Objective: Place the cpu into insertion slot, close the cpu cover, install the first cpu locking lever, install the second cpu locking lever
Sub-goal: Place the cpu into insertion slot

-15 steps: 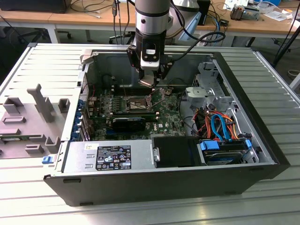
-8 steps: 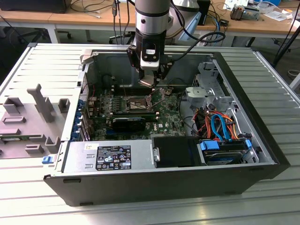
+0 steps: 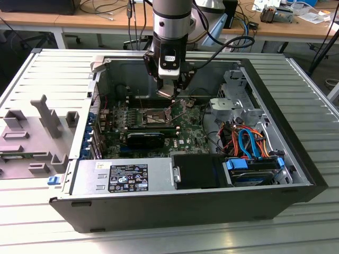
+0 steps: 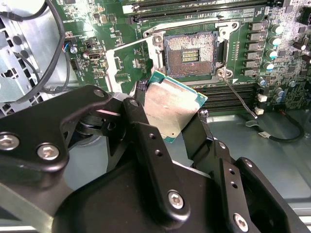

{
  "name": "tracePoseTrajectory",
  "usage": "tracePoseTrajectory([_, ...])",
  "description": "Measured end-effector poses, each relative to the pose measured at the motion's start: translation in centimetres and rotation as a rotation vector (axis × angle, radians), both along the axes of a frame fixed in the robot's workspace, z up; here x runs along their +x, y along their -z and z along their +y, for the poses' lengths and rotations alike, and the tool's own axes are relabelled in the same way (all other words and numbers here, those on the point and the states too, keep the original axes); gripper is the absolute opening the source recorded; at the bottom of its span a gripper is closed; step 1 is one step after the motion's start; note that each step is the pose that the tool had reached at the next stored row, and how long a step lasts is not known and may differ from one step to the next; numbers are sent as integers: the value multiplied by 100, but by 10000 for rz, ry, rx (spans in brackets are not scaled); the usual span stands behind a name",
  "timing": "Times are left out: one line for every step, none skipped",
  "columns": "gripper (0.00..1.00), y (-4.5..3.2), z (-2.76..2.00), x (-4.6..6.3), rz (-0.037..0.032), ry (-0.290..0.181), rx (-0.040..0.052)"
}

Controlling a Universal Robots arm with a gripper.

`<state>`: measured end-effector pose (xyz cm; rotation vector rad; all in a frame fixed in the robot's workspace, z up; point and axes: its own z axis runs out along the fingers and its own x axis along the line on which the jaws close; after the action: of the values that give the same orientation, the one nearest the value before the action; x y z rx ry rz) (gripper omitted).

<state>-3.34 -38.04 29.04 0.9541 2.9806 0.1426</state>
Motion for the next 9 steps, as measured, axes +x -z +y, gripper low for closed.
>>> tracePoseTrajectory([55, 0, 0, 0, 0, 7, 0])
tracePoseTrajectory([55, 0, 0, 0, 0, 12, 0])
tracePoseTrajectory([55, 0, 0, 0, 0, 17, 0])
tracePoseTrajectory([55, 0, 0, 0, 0, 23, 0])
tracePoseTrajectory([55, 0, 0, 0, 0, 28, 0])
tracePoseTrajectory([55, 1, 0, 0, 0, 35, 0])
tracePoseTrajectory([55, 1, 0, 0, 0, 40, 0])
tracePoseTrajectory([55, 1, 0, 0, 0, 47, 0])
tracePoseTrajectory([55, 1, 0, 0, 0, 51, 0])
